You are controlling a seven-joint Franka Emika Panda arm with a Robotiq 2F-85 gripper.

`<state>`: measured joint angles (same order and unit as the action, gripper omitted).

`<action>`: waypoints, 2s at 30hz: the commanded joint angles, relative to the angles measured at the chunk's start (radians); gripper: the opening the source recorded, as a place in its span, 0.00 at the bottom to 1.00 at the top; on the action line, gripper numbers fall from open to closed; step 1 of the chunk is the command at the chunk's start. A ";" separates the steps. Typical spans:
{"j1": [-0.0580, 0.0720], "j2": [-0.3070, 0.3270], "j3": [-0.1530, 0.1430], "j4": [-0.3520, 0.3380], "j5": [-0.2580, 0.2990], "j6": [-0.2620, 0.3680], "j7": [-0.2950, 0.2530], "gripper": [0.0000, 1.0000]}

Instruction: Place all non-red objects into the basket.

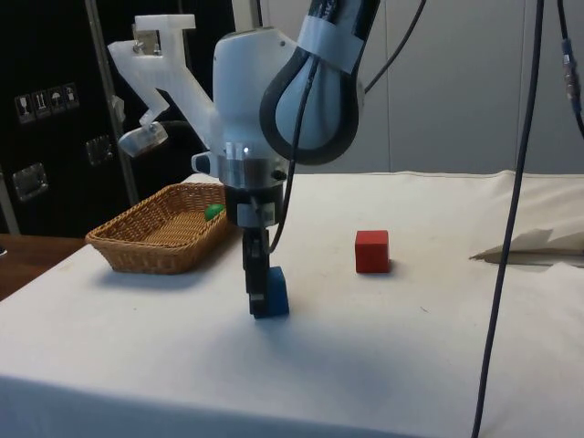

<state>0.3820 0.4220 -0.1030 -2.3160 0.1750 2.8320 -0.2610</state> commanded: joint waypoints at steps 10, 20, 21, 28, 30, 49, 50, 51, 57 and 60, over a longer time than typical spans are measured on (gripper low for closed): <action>-0.004 -0.017 0.008 -0.002 0.008 -0.006 -0.002 0.06; 0.004 -0.093 -0.011 -0.005 -0.011 -0.070 0.013 0.06; 0.004 -0.100 -0.012 -0.004 -0.012 -0.077 0.014 0.06; 0.002 -0.142 -0.022 0.014 -0.020 -0.127 0.018 0.06; 0.001 -0.150 -0.027 0.020 -0.022 -0.141 0.017 0.06; -0.019 -0.169 -0.072 0.194 -0.023 -0.318 -0.011 0.06; -0.020 -0.166 -0.074 0.205 -0.021 -0.325 -0.015 0.06; -0.021 -0.162 -0.077 0.215 -0.019 -0.332 -0.018 0.06; -0.030 -0.131 -0.091 0.282 -0.009 -0.362 -0.039 0.06; -0.036 -0.110 -0.097 0.316 -0.005 -0.373 -0.049 0.06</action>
<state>0.3540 0.3070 -0.2050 -2.0110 0.1580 2.4710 -0.2980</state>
